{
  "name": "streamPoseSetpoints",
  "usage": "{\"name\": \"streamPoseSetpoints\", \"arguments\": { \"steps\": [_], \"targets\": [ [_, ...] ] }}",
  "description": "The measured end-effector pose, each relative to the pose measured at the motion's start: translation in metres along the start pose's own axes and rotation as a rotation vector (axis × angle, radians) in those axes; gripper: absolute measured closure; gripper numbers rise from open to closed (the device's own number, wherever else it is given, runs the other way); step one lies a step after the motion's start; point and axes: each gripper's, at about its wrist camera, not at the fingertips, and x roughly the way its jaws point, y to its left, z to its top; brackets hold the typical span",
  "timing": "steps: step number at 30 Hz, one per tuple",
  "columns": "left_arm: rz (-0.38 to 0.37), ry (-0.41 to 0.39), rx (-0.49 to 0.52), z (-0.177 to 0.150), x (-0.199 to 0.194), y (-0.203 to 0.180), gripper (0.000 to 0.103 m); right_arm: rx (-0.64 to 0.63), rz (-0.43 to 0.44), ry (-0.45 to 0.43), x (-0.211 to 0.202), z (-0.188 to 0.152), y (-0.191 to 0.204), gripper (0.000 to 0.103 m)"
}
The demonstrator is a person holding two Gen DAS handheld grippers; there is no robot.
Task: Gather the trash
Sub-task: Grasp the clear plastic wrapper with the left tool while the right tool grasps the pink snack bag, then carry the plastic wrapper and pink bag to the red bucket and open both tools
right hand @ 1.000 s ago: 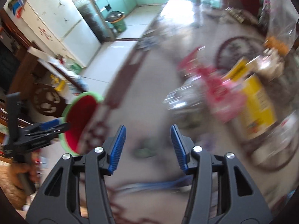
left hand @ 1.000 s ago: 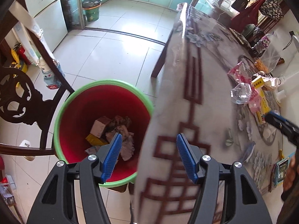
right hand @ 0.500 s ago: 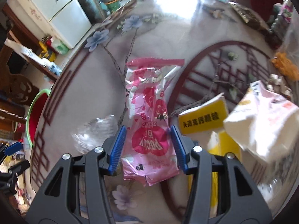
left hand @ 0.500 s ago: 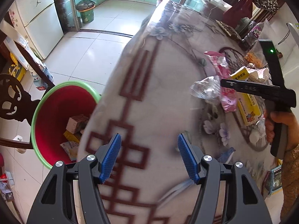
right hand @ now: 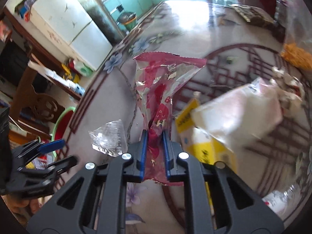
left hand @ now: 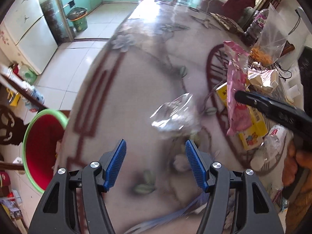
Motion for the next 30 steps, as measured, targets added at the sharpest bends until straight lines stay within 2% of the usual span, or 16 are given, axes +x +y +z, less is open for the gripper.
{"name": "streamPoseSetpoints", "arguments": {
  "steps": [7, 10, 15, 18, 30],
  "targets": [
    [0.01, 0.029, 0.057, 0.026, 0.027, -0.037, 0.046, 0.088, 0.035, -0.031, -0.024, -0.028, -0.019, 0.088],
    [-0.002, 0.052, 0.065, 0.028, 0.035, -0.041, 0.068, 0.105, 0.019, -0.041, -0.03, -0.038, -0.022, 0.088],
    [-0.028, 0.04, 0.059, 0.025, 0.026, -0.037, 0.081, 0.08, -0.018, -0.057, -0.039, -0.047, -0.011, 0.088],
    [-0.032, 0.015, 0.053, 0.021, 0.013, -0.032, 0.085, 0.061, -0.017, -0.067, -0.042, -0.045, -0.002, 0.088],
    [-0.068, -0.057, -0.018, -0.013, -0.032, 0.002, 0.086, -0.024, 0.002, -0.081, -0.052, -0.051, 0.045, 0.088]
  ]
}}
